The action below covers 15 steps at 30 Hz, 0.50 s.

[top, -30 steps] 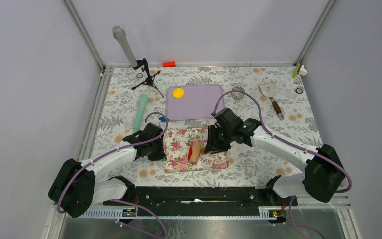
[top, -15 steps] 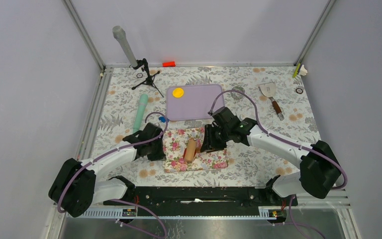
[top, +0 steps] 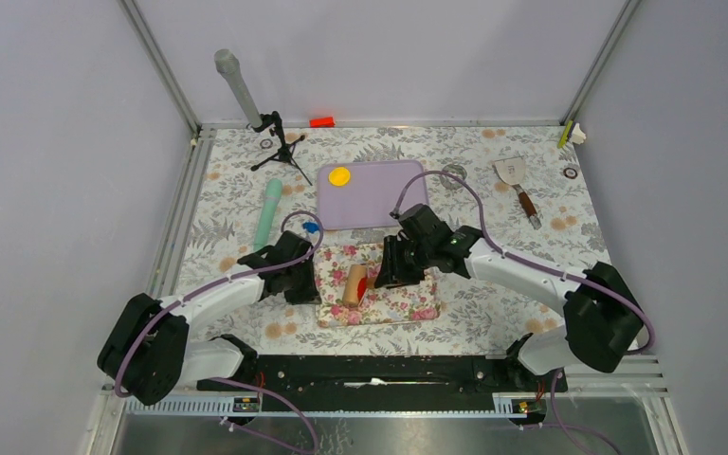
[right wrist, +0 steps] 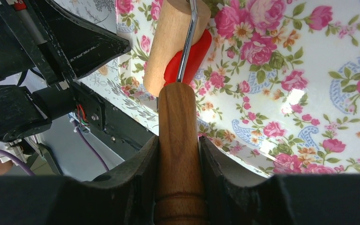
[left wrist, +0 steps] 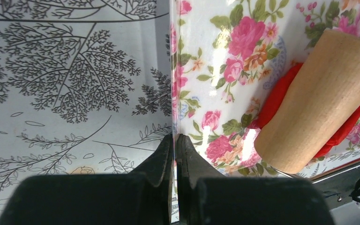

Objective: Roll out the dumpling wrappers from the dough
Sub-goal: Flatten out the dough on the work surface.

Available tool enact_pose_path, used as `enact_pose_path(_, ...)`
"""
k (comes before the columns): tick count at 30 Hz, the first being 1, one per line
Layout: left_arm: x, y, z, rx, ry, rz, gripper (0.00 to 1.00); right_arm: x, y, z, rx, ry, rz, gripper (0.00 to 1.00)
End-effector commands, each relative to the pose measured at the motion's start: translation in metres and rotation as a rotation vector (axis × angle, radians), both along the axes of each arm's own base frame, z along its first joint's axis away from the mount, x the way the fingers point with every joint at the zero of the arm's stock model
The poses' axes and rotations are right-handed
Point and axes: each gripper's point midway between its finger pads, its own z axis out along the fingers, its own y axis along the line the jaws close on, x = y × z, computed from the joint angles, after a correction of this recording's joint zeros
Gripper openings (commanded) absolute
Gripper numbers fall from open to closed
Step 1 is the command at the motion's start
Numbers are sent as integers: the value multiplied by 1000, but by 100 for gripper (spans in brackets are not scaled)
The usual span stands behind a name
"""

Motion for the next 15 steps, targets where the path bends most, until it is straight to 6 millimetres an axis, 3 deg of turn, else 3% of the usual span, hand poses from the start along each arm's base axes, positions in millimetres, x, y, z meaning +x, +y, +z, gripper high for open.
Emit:
enact_pose_path(1, 7, -21, 15, -79, -27, -61, 0, -43, -104, -65, -460, 120, -60, 0)
enact_pose_path(8, 7, -20, 15, -74, -28, -52, 0, -54, -128, -60, -487, 127, -97, 0)
enact_pose_path(15, 7, -19, 16, -73, -34, -52, 0, -56, -131, -55, -496, 135, -98, 0)
